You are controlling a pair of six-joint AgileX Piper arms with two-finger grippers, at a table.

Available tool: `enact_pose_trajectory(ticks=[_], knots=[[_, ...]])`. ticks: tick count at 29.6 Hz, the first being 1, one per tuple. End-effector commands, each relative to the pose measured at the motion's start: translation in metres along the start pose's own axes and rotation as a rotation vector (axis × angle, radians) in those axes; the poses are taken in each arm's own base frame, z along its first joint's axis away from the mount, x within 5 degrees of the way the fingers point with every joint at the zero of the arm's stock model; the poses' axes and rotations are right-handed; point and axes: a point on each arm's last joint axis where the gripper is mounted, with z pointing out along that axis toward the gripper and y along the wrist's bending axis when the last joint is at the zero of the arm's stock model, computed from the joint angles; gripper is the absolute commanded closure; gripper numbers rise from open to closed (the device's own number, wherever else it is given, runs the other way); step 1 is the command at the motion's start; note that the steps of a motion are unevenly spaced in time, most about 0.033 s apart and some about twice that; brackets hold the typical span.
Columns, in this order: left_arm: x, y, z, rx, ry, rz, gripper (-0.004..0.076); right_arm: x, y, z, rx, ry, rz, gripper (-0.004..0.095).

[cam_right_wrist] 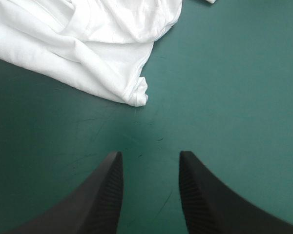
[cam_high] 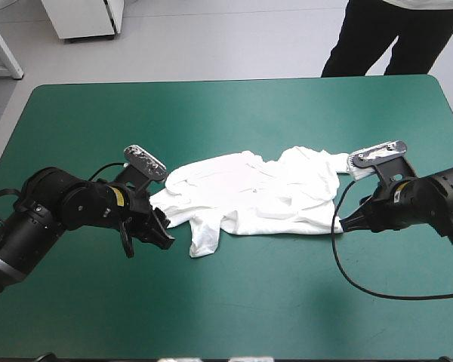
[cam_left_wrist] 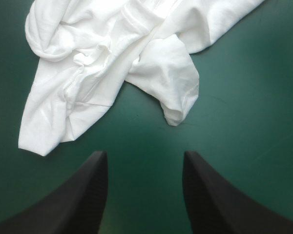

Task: Fold the cloth

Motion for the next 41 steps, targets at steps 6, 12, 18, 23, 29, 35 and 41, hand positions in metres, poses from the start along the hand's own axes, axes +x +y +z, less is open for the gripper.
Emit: enact_pose_trajectory(ticks=[6, 12, 18, 23, 29, 35, 41], knots=[[-0.005, -0.002, -0.014, -0.005, -0.081, -0.012, 0.0375, -0.004, -0.004, -0.011, 0.023, -0.070, 0.002, 0.0548], [-0.003, 0.017, -0.011, -0.192, -0.045, -0.045, 0.0375, -0.005, -0.004, -0.011, 0.022, -0.075, 0.036, 0.0547], [-0.004, 0.052, 0.015, -0.250, 0.049, -0.125, 0.0356, -0.010, -0.004, -0.011, 0.020, -0.138, 0.054, 0.0514], [-0.004, 0.082, 0.040, -0.282, 0.099, -0.186, 0.0274, -0.017, -0.004, -0.007, 0.021, -0.170, 0.080, 0.0439], [-0.004, 0.109, 0.078, -0.261, 0.147, -0.244, 0.0259, -0.034, -0.005, 0.007, 0.020, -0.157, 0.077, 0.0392], [0.000, 0.121, 0.127, -0.226, 0.257, -0.250, 0.0259, -0.062, -0.007, 0.011, 0.029, -0.181, 0.048, 0.0393], [0.004, 0.122, 0.168, -0.139, 0.314, -0.272, 0.0259, -0.082, -0.009, 0.010, 0.032, -0.209, 0.040, 0.0394]])
